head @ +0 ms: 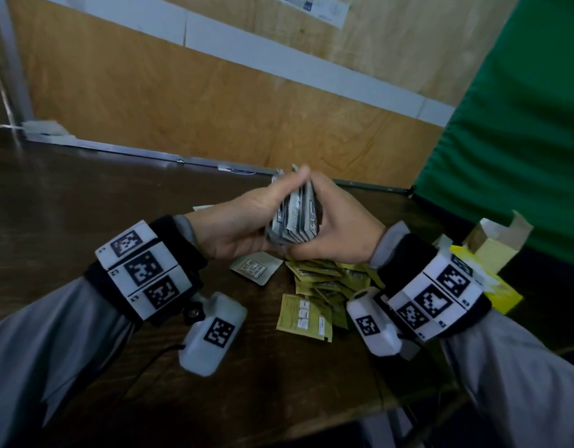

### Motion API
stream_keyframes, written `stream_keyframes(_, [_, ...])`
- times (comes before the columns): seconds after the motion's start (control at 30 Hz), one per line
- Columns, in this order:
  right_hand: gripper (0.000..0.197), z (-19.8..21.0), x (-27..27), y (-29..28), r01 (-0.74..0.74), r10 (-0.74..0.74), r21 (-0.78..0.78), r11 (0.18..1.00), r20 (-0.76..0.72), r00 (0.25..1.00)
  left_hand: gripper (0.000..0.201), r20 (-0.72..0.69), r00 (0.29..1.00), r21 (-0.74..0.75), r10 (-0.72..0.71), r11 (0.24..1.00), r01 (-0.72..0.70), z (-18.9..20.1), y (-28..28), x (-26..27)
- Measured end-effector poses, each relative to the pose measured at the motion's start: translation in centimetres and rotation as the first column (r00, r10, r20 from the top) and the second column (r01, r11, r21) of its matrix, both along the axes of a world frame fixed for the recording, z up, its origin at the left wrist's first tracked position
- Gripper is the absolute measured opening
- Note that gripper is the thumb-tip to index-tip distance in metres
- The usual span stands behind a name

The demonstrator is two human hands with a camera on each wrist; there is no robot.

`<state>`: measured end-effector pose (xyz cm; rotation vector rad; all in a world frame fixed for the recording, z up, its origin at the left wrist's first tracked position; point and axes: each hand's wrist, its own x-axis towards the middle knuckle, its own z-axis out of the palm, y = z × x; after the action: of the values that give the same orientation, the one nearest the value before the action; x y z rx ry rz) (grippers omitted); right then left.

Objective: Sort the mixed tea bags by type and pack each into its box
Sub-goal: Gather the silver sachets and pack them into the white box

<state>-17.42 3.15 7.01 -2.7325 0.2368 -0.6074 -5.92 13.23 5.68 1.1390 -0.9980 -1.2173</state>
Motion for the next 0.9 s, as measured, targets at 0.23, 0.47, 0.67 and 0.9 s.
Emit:
stream_keyframes(0.23, [0.088,-0.8,0.2,1.2,0.011,-0.019,0.109,0.994,0.075,0.997,0.058,-0.057,0.998,-0.005,0.013,1.000,-0.014,-0.3,-0.1,-0.3])
stream_keyframes(0.47, [0.079,-0.3,-0.4,0.7,-0.020,-0.020,0.160,0.987,0.245,0.969,0.025,-0.082,0.991,-0.139,-0.109,0.985,0.097,0.0,1.2,0.9])
stream_keyframes(0.67, [0.078,-0.4,-1.2,0.3,0.010,-0.071,0.206,0.978,0.294,0.953,0.034,-0.203,0.969,-0.137,-0.140,0.984,0.113,0.7,1.1,0.8])
stream_keyframes(0.9, [0.072,-0.6,-1.4,0.1,0.112,-0.168,0.184,0.977,0.331,0.928,0.017,-0.186,0.972,-0.121,0.141,0.979,-0.165,1.0,0.5,0.4])
